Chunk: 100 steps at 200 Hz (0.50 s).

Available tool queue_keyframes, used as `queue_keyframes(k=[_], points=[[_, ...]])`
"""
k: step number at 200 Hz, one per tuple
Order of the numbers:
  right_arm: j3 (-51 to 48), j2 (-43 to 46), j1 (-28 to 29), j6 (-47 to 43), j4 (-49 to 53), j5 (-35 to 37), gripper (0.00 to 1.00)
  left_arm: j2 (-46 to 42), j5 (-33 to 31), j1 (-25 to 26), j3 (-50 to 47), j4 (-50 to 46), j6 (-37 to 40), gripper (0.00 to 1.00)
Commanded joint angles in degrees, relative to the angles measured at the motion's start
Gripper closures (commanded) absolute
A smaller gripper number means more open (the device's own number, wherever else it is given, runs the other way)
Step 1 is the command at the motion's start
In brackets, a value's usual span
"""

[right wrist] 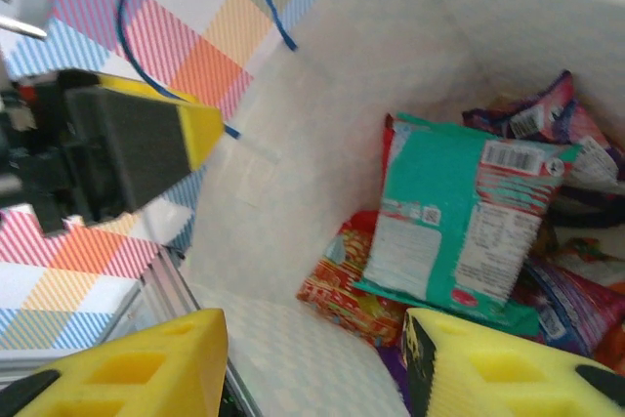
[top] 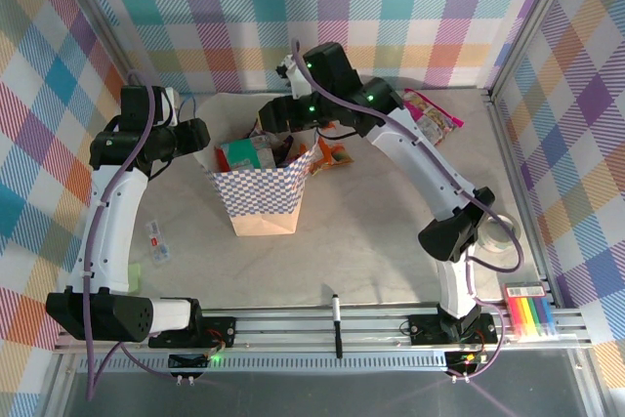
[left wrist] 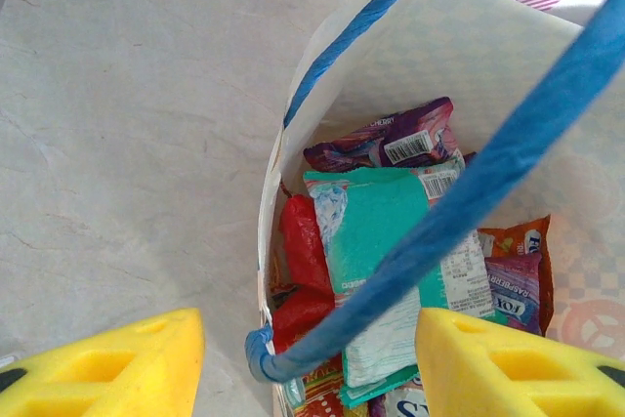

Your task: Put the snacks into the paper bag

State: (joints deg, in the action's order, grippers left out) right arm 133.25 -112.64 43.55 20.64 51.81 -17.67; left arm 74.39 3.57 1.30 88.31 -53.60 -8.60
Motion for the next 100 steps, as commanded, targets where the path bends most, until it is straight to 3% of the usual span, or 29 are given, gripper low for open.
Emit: queue_keyframes(k=[1,32,100], points=[[-2.2,5.9,0.3,-2.3,0.3,2.3,0.45,-0.7,0.8,-0.7,-0.2,0.9,-0.6,0.41],[-8.4,11.3,0.3,-4.3,-0.1,3.8,0.39,-1.1,0.7,-0.7,-0.2,0.7,-0.2,0.41],[-24.2,22.7,-1.5,-3.8,-3.4,11.9,0.35,-0.8,1.5,-0.7,0.1,1.0,-0.1,0.41]])
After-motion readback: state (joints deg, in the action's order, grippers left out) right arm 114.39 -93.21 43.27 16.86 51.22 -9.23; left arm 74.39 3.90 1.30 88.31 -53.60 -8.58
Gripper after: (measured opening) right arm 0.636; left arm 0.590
